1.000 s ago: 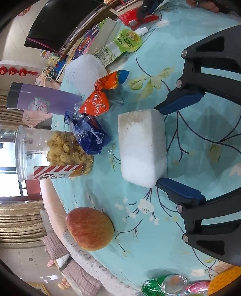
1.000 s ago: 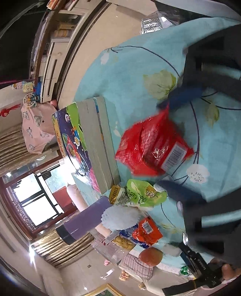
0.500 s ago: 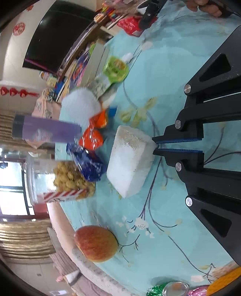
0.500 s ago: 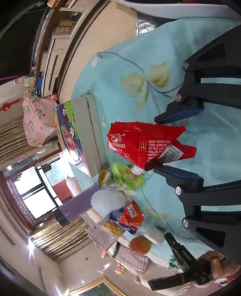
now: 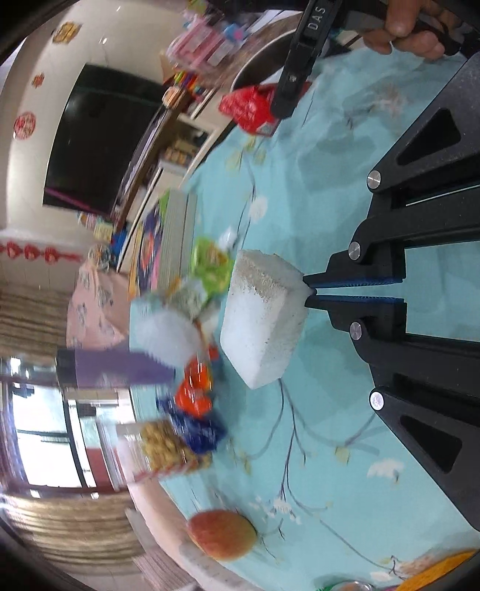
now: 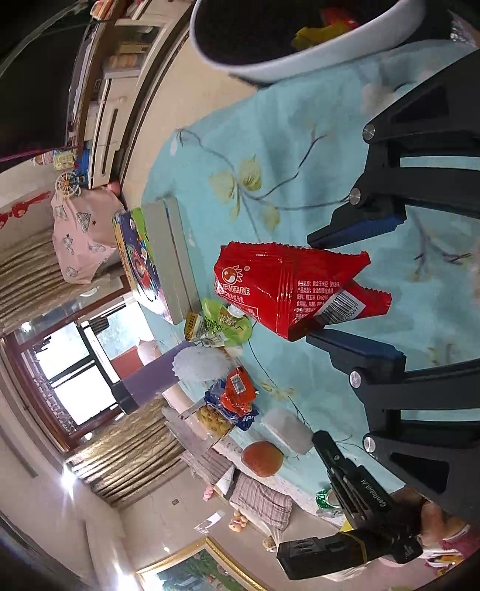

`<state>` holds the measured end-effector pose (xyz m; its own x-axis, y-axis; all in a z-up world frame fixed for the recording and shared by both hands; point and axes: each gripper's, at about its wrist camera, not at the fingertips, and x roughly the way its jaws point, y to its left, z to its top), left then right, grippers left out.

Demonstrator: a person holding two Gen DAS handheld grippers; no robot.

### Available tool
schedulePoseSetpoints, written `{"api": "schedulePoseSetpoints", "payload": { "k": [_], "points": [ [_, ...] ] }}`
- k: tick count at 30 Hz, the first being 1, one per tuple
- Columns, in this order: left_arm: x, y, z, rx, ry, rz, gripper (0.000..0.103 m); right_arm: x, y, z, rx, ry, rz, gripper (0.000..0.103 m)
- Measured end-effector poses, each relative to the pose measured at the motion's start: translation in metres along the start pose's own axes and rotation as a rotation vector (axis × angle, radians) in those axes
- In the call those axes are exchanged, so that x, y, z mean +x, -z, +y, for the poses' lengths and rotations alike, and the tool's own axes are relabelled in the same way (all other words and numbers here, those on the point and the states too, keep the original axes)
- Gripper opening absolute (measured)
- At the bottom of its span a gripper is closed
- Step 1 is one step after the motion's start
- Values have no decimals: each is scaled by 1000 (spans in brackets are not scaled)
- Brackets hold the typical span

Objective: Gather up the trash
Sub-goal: 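Grasp the red snack bag with the right gripper while the left grasps the white foam block, then carry the red bag and foam block over the bin and open both grippers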

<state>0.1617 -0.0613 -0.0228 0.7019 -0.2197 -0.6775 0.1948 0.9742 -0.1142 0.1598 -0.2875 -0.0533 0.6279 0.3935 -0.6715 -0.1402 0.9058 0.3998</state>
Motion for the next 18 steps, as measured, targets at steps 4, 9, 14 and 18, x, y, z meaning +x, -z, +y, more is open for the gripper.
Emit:
{"api": "schedulePoseSetpoints", "payload": {
  "k": [4,9,14,18],
  "points": [
    [-4,2,-22,43,44,2,2,-21,7,-10,17,16,-20,46],
    [-7,3,-49,94,96,5,2,-43,12,-23,38,40,-45,46],
    [-8,4,-71,142,129,2,2,-62,18,-37,69,64,-65,46],
    [-7,3,-89,177,154,3,2,-76,23,-50,93,86,-85,46]
  ]
}}
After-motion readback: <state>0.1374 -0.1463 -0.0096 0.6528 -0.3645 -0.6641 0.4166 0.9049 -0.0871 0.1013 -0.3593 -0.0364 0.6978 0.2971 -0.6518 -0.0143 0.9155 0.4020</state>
